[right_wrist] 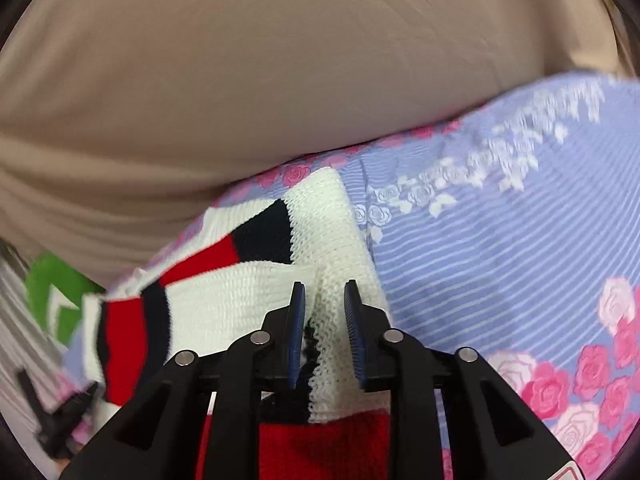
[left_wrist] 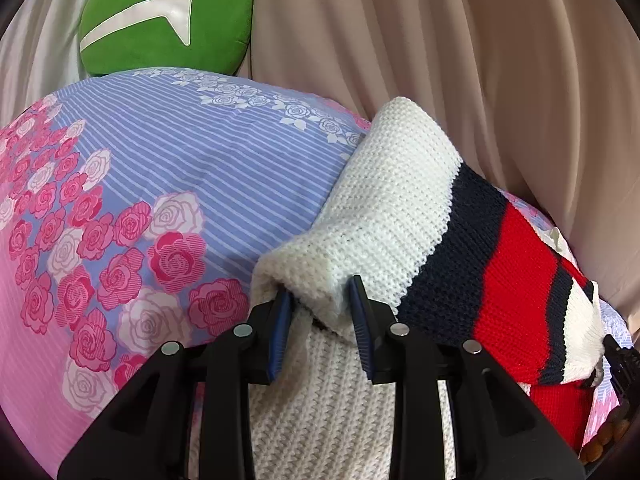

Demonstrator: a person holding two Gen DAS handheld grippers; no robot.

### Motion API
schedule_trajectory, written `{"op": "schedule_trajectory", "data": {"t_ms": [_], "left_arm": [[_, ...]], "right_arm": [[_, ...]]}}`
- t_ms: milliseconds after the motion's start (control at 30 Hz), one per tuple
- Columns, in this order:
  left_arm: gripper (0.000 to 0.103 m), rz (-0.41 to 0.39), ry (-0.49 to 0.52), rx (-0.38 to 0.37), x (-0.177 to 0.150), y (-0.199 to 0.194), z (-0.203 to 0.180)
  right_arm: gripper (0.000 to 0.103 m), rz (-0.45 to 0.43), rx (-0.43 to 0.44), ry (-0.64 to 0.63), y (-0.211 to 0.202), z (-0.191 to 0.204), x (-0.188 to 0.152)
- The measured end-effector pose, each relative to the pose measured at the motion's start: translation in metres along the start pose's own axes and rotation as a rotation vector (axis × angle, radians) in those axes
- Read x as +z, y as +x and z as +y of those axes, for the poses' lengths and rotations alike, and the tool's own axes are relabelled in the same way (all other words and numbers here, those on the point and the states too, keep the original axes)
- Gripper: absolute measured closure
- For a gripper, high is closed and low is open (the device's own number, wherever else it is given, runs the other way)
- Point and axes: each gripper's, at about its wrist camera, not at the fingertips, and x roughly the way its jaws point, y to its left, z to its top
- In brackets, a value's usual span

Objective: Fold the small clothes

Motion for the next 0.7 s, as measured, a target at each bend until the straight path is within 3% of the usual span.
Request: {"op": "schedule_trajectory", "data": {"t_ms": [133,167,200,233,267,300,400,433,500,567,600,700], "left_arm": [[0.074,-0.001,-0.002,-0.003,0.001,-0.001,0.0],[0.074,-0.002,-0.005,-0.006,0.001,-0.001,0.0],[0.074,-0.002,-0.007,-0.007,0.001,-0.001,0.001],[0.074,-0.002,-0.005,-0.008,0.0,-0.003,-0.001],[0.074,-0.002,-0.002,-0.007,0.001,-0.005,-0.002],[0.074,-0.003,-0.002,-0.006,0.001,-0.006,-0.003],[0.074,-0.003,-0.002,-0.007,0.001,-0.006,-0.002],[0.074,-0.002,-0.001,-0.006,0.002,-0.006,-0.002],[0.074,-0.003,0.001,-0.003,0.002,-0.005,-0.001],[0.074,-0.002,0.004,0.0,0.003,-0.005,-0.001],[0.074,-0.003,0.005,0.001,0.003,-0.005,-0.001],[0.074,-0.004,0.004,0.0,0.003,-0.005,0.0]], "right_arm": [[0.064,0.104,0.093,-0.04,0.008,0.003,-0.005],[0.054,0.129,0.129,-0.059,0.012,0.009,-0.005],[0.054,0.138,0.148,-0.073,0.014,0.013,-0.006],[0.057,0.132,0.132,-0.102,0.016,0.019,-0.007],[0.078,0.116,0.099,-0.145,0.015,0.027,-0.007],[0.092,0.089,0.074,-0.188,0.009,0.038,-0.006],[0.094,-0.11,0.18,-0.31,-0.049,0.069,0.005],[0.094,-0.169,0.179,-0.35,-0.065,0.076,0.008],[0.095,-0.171,0.044,-0.395,-0.06,0.076,0.011],[0.099,-0.052,-0.288,-0.407,-0.01,0.049,0.008],[0.099,0.004,-0.34,-0.383,0.007,0.031,0.005],[0.099,0.014,-0.237,-0.28,-0.006,0.012,0.014]]}}
